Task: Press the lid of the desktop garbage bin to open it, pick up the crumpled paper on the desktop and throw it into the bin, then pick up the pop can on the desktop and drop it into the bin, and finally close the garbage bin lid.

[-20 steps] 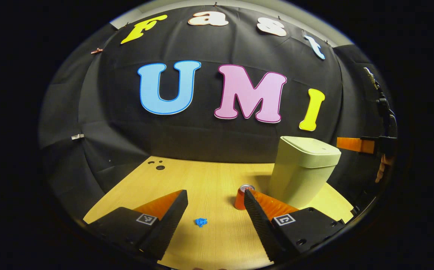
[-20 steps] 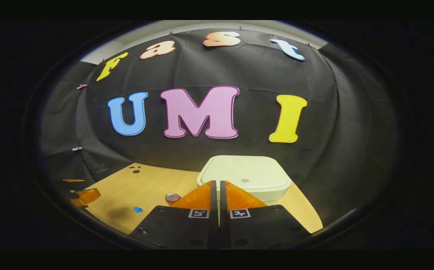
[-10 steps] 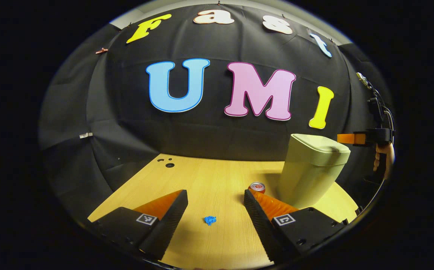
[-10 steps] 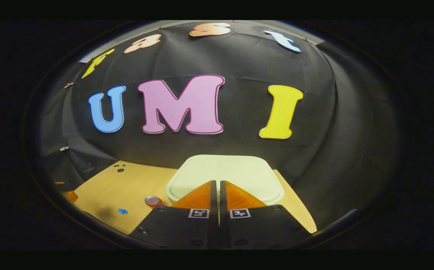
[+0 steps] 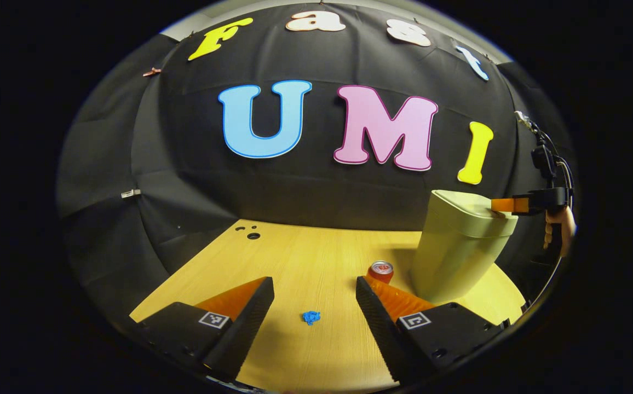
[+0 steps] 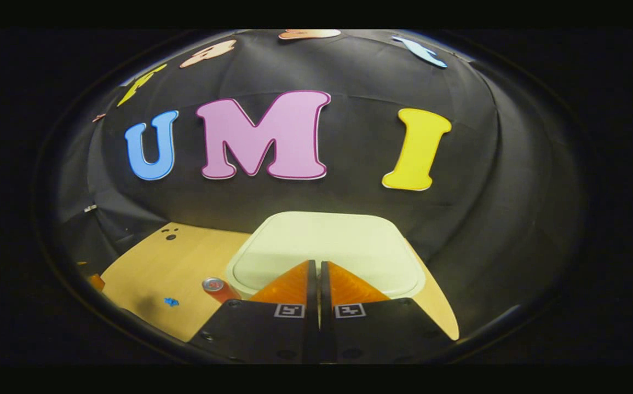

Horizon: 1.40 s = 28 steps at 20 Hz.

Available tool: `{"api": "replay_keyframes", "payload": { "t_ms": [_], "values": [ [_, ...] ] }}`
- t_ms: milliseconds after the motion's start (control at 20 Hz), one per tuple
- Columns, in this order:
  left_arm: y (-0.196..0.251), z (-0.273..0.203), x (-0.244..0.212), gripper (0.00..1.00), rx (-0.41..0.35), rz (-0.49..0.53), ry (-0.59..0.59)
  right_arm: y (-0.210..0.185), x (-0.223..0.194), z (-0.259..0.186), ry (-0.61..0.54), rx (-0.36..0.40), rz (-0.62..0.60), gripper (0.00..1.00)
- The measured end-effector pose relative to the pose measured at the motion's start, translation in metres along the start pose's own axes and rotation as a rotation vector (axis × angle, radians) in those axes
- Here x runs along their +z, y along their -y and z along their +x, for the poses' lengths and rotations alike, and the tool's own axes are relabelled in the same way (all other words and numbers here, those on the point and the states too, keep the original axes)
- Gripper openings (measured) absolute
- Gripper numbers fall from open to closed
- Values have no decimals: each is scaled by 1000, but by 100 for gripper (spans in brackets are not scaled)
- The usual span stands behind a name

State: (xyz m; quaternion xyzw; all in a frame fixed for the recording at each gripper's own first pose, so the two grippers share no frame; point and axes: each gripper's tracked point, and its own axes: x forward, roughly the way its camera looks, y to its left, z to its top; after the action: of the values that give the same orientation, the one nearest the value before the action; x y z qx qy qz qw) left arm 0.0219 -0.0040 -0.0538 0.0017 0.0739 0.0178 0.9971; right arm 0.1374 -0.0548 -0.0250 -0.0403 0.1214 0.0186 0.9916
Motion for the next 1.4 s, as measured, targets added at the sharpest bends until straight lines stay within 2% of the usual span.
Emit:
{"api": "replay_keyframes", "payload": {
  "t_ms": [50,100,150,250,300,350,400,450,500,550,600,650,700,800,900,950,1000,1150,1200,1250,1300,1350,1400],
  "values": [
    [-1,0,-2,96,4,4,-6,-1,-2,1,0,2,-13,1],
    [-1,-1,-3,96,2,5,-8,-1,-1,1,8,2,-33,6],
    [1,-1,-3,96,-1,5,-8,-1,-2,2,1,-1,-45,0],
    [2,-1,-2,96,-8,3,-4,0,4,-2,18,-9,-40,1],
    [2,-1,0,97,-6,8,-1,1,9,-6,36,-16,-47,5],
    [-1,-2,2,96,0,9,4,3,10,-11,42,-26,-69,0],
    [-2,-3,3,96,-1,4,12,2,13,-19,59,-19,-89,0],
    [-2,-5,4,97,-4,-1,17,0,22,-30,91,-15,-104,10],
    [-4,-5,2,96,-4,-2,16,-1,29,-38,123,-17,-115,5],
    [-6,-6,-1,96,-4,-1,11,-2,32,-47,147,-18,-113,10],
    [-8,-5,-6,96,-2,0,5,-2,34,-52,157,-19,-99,0],
    [-9,-4,-9,96,-2,-1,-2,-3,32,-54,153,-18,-79,0],
    [-11,-3,-15,97,-3,-4,-10,-4,30,-57,146,-18,-56,5],
    [-14,1,-21,97,-10,-7,-18,-3,26,-62,140,-22,-10,0],
    [-18,8,-29,96,-16,5,-27,0,22,-68,134,-35,20,0],
    [-20,12,-32,96,-16,13,-32,2,19,-72,129,-38,32,5],
    [-23,18,-37,97,-16,17,-40,3,16,-76,123,-40,43,0],
    [-24,36,-54,97,-33,1,-70,12,3,-84,101,-63,57,0],
    [-24,44,-62,97,-38,-6,-84,15,-1,-85,91,-65,64,5],
    [-24,51,-68,97,-42,-10,-97,16,-6,-91,80,-69,70,5],
    [-24,60,-77,97,-41,-11,-116,17,-10,-92,69,-70,75,0],
    [-24,68,-84,97,-41,-10,-133,18,-16,-94,53,-70,80,0],
    [-24,77,-92,97,-43,-10,-148,20,-21,-94,38,-68,83,10]
  ]
}}
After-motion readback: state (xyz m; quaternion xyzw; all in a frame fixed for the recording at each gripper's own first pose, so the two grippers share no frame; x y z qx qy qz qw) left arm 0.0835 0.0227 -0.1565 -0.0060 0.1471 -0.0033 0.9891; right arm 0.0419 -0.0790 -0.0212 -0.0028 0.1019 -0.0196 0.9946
